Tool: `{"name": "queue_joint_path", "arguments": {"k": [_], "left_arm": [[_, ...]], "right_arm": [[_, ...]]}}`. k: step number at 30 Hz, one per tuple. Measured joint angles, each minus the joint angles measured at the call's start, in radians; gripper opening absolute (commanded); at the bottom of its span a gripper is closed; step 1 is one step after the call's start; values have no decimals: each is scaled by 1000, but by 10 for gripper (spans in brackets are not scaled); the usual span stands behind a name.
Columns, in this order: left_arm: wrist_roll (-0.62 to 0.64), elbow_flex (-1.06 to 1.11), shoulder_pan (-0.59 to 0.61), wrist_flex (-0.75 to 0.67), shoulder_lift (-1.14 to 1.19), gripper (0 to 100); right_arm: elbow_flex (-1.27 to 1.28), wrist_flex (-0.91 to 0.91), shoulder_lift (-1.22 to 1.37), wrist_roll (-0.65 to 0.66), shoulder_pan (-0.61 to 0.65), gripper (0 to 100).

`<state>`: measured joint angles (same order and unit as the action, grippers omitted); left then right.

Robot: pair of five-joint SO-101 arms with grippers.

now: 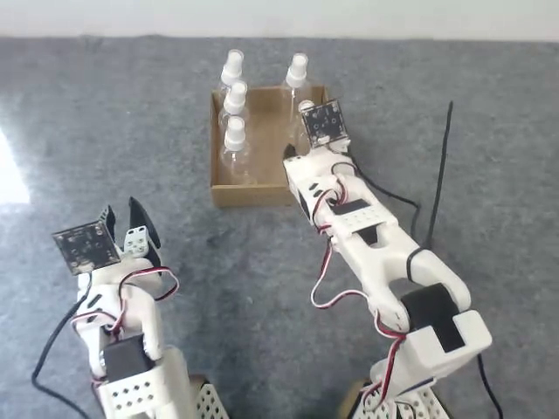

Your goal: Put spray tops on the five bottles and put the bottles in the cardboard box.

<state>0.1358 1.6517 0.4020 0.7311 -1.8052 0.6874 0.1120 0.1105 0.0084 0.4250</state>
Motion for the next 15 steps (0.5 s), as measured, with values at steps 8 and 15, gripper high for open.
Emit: {"name": "queue_joint_path", "arguments": {"k": [8, 15], "left_arm": [[0, 0, 0, 0, 0, 120], [0, 0, -2, 0, 0, 120]], "right_arm": [[83, -2, -106, 0, 5, 273], [98, -41, -129, 0, 5, 272]]}}
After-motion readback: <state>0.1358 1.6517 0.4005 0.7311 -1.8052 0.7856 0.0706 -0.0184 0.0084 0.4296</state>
